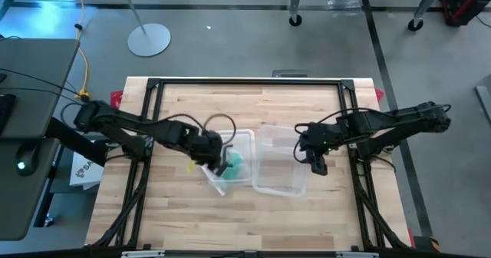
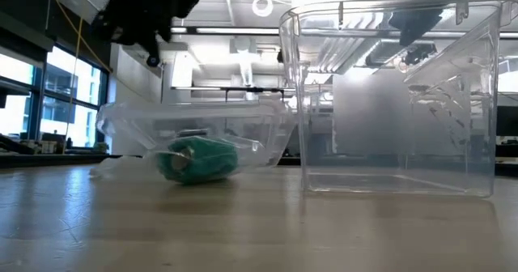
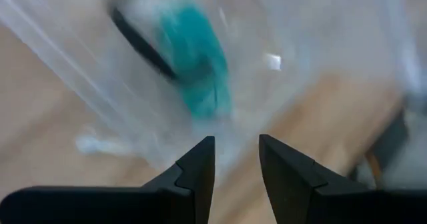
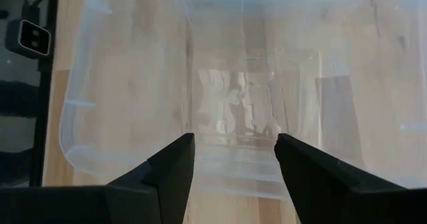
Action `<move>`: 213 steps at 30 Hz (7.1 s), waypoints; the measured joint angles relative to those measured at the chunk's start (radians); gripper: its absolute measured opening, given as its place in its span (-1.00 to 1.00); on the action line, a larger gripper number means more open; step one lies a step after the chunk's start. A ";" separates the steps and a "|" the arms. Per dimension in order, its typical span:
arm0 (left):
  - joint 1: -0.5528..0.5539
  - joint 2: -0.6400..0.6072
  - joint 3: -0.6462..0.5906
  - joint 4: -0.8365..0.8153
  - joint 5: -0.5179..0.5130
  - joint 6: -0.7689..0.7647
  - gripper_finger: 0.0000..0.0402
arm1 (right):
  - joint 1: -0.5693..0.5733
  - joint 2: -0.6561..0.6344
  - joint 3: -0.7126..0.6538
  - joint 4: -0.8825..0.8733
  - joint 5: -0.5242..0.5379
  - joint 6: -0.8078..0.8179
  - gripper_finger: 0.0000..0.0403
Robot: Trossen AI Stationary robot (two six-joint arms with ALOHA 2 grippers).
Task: Roll bandage
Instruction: Put the pack of rolled green bandage into the transparent bin, then close the transparent bin
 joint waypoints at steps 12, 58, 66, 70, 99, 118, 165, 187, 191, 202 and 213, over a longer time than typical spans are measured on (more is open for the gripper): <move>-0.166 0.003 -0.230 0.232 0.361 -0.033 -0.44 | -0.014 0.000 0.000 0.098 0.014 0.151 0.02; -0.062 0.198 -0.443 0.612 -0.289 1.217 -0.27 | 0.147 0.087 0.004 0.409 0.059 0.844 0.02; -0.055 0.142 -0.335 0.430 -0.198 1.061 -0.95 | 0.210 0.086 0.111 0.408 0.178 0.842 0.02; -0.057 0.048 -0.202 0.208 -0.017 1.032 -0.98 | 0.226 0.086 0.209 0.338 0.213 0.791 0.02; 0.190 0.412 0.535 0.421 0.098 0.357 -1.00 | 0.223 0.083 1.034 -0.427 0.674 0.266 0.02; 0.186 0.490 0.536 0.501 0.411 0.297 -0.07 | 0.223 0.079 1.029 -0.520 0.682 0.191 0.02; 0.599 0.459 0.186 0.096 -0.036 0.881 -0.11 | 0.221 0.206 1.028 -0.351 0.827 0.418 0.02; 0.550 0.576 0.172 0.071 -0.231 1.051 -0.16 | 0.221 0.228 1.028 -0.251 0.872 0.415 0.02; 0.530 0.584 0.172 0.053 -0.276 1.135 -0.34 | 0.221 0.227 1.028 -0.251 0.871 0.395 0.02; 0.485 0.520 0.171 -0.041 -0.271 1.262 -0.99 | 0.221 0.227 1.029 -0.265 0.850 0.351 0.02; 0.459 0.233 0.178 -0.081 -0.149 1.169 -0.97 | 0.181 0.227 1.029 -0.291 0.853 0.258 0.02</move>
